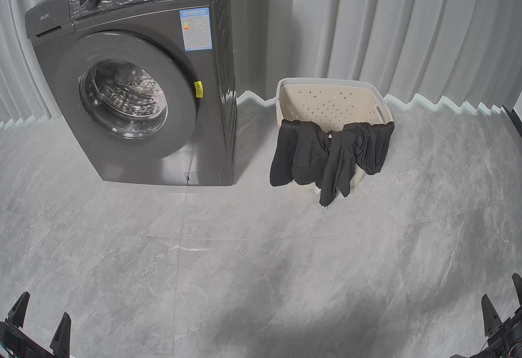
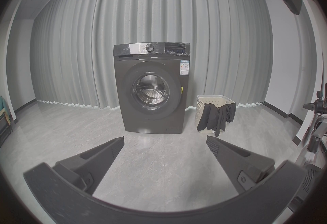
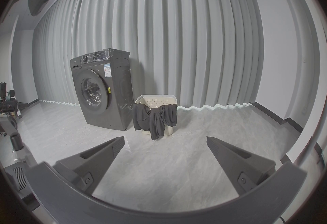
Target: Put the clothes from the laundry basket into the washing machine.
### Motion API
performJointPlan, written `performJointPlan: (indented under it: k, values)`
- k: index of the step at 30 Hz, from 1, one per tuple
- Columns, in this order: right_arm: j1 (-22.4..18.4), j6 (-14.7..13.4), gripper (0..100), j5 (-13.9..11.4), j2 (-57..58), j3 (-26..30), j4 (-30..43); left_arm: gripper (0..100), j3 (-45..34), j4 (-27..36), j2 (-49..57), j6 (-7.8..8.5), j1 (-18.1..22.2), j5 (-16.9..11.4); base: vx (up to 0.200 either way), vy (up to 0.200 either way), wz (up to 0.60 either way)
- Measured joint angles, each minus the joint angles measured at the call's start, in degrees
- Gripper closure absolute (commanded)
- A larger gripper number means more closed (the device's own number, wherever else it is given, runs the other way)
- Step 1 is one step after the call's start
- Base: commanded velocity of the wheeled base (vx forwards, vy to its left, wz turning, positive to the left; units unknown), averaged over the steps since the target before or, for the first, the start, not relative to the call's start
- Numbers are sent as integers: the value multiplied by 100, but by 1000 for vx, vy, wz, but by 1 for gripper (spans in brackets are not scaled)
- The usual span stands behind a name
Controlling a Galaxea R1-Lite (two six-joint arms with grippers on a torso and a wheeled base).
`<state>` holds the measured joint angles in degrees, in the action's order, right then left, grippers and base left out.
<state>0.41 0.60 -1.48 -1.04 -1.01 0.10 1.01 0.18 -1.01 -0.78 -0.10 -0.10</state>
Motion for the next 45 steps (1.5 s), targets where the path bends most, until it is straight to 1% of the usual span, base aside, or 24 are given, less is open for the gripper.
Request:
performJointPlan:
  k: [1, 13, 31, 43, 45]
  values:
    - [0, 0, 0, 0, 0, 0, 1, 0, 0, 0, 0, 5, 0, 0, 0, -200, 0]
    - [5, 0, 0, 4, 0, 0, 0, 0, 0, -11, 0, 12, 0, -9, 0, 0, 0]
    - [5, 0, 0, 0, 0, 0, 0, 0, 0, -9, 0, -22, 2, 0, 200, 0, 0]
    - [0, 0, 0, 2, 0, 0, 0, 0, 0, -9, 0, -56, 0, -6, 0, 0, 0]
    - [0, 0, 0, 2, 0, 0, 1, 0, 0, -9, 0, -59, 0, -6, 0, -200, 0]
